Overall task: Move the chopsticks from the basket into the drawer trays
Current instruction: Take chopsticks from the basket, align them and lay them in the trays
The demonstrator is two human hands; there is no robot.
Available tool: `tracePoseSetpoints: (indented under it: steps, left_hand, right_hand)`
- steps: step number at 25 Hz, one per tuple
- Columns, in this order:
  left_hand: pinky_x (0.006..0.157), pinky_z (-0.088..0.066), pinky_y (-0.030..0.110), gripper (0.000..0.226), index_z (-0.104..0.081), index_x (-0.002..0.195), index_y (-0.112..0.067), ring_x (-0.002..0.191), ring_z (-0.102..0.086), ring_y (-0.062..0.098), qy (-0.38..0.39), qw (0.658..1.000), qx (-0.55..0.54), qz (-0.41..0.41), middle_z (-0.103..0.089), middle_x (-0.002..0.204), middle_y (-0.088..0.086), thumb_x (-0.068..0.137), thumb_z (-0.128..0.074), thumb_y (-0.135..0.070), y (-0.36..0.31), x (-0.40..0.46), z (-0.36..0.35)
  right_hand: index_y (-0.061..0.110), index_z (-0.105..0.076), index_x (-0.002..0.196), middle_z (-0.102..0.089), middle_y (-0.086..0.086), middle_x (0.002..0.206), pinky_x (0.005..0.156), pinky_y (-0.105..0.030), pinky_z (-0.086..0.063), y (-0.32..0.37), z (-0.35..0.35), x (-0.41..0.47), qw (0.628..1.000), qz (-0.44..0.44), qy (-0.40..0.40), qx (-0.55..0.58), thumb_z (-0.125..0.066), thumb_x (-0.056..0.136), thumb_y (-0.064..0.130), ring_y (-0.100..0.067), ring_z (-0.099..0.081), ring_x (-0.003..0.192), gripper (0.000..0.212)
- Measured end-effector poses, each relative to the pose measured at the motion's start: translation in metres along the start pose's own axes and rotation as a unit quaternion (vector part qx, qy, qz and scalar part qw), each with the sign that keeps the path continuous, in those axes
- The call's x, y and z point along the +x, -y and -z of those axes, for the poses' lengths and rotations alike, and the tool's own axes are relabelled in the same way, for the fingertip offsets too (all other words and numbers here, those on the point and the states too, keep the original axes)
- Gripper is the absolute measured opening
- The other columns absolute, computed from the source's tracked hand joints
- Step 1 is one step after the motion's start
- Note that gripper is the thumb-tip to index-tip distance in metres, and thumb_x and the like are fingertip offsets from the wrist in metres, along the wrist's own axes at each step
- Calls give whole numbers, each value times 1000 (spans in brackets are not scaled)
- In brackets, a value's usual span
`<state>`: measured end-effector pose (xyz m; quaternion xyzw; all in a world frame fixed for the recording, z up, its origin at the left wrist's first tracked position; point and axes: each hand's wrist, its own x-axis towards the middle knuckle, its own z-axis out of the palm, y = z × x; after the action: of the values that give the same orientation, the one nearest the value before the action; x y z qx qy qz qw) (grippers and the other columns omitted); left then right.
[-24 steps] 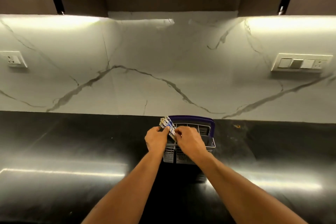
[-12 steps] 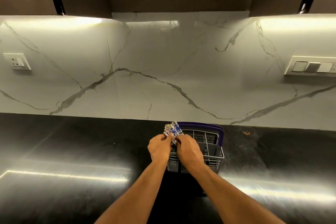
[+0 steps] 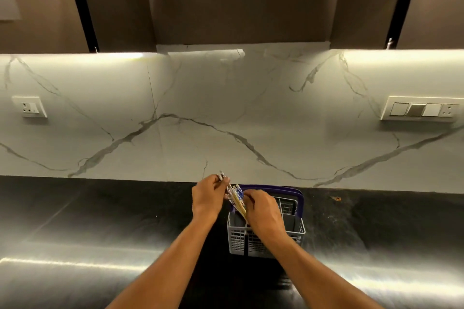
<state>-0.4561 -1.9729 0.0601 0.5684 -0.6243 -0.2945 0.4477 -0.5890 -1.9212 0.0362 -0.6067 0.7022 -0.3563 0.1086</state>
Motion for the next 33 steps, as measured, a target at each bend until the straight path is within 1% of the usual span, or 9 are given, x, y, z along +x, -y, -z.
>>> tracePoseSetpoints:
  steps: [3, 7, 11, 14, 18, 22, 25, 28, 33]
  left_hand:
    - [68, -63, 30, 10, -73, 85, -15, 71, -75, 12, 48, 993, -64, -82, -76, 80, 3, 90, -71, -23, -42, 11, 36]
    - [64, -63, 27, 4, -73, 91, -18, 73, -76, 20, 107, 979, -105, -139, -76, 83, 11, 89, -72, -15, -102, 13, 76]
    - [68, -63, 29, 56, -55, 134, -34, 74, -76, 20, 135, 963, -146, -182, -77, 82, 12, 87, -73, -10, -131, 0, 100]
    - [69, -64, 30, 50, -61, 134, -22, 73, -75, 17, 141, 955, -160, -206, -77, 84, 10, 87, -72, -11, -141, -12, 105]
    - [68, -64, 33, 42, -67, 126, -21, 75, -75, 24, 141, 948, -194, -210, -77, 88, 15, 86, -74, -11, -152, -27, 111]
    - [63, -63, 29, 37, -71, 121, -21, 72, -76, 23, 152, 944, -216, -199, -77, 86, 15, 85, -75, -10, -157, -36, 114]
    - [60, -62, 27, 33, -73, 114, -25, 69, -75, 21, 191, 937, -238, -170, -78, 82, 11, 86, -74, -8, -153, -54, 109]
    - [58, -62, 26, 34, -72, 109, -30, 64, -74, 17, 234, 931, -246, -133, -78, 80, 7, 85, -74, -6, -138, -86, 95]
    - [57, -62, 26, 34, -71, 113, -23, 65, -75, 16, 300, 915, -265, -55, -78, 78, 6, 85, -73, -4, -86, -170, 53]
  right_hand:
    - [21, -67, 122, -73, 0, 107, 79, -28, -57, 22, 24, 4, 997, 34, -2, 69, -50, 102, 32, -12, -68, 88, 28]
    - [21, -72, 93, -70, 1, 74, 66, -31, -60, 54, 59, 4, 988, 81, 1, 128, -57, 99, 31, -11, -64, 61, 19]
    - [25, -75, 95, -74, 4, 81, 71, -25, -59, 77, 90, -7, 984, 83, 12, 156, -63, 95, 29, -16, -70, 74, 13]
    - [21, -76, 99, -75, 3, 82, 73, -23, -58, 83, 108, -19, 984, 95, 22, 151, -65, 94, 25, -15, -71, 75, 13]
    - [16, -77, 102, -76, -3, 86, 79, -30, -60, 91, 127, -36, 982, 102, 21, 160, -66, 93, 22, -20, -72, 79, 15]
    - [10, -76, 102, -77, -8, 91, 85, -32, -59, 91, 140, -51, 967, 71, 47, 239, -66, 92, 14, -24, -74, 86, 14]
    - [4, -75, 98, -77, -11, 89, 79, -29, -61, 82, 146, -75, 950, 23, 76, 303, -66, 91, 9, -23, -75, 84, 12]
    - [1, -74, 97, -77, -13, 90, 77, -30, -60, 61, 147, -112, 951, -8, 102, 292, -67, 91, 11, -21, -73, 81, 13]
    - [-1, -75, 92, -77, -14, 85, 73, -30, -60, -6, 126, -201, 927, -90, 133, 339, -69, 89, 6, -20, -72, 77, 10]
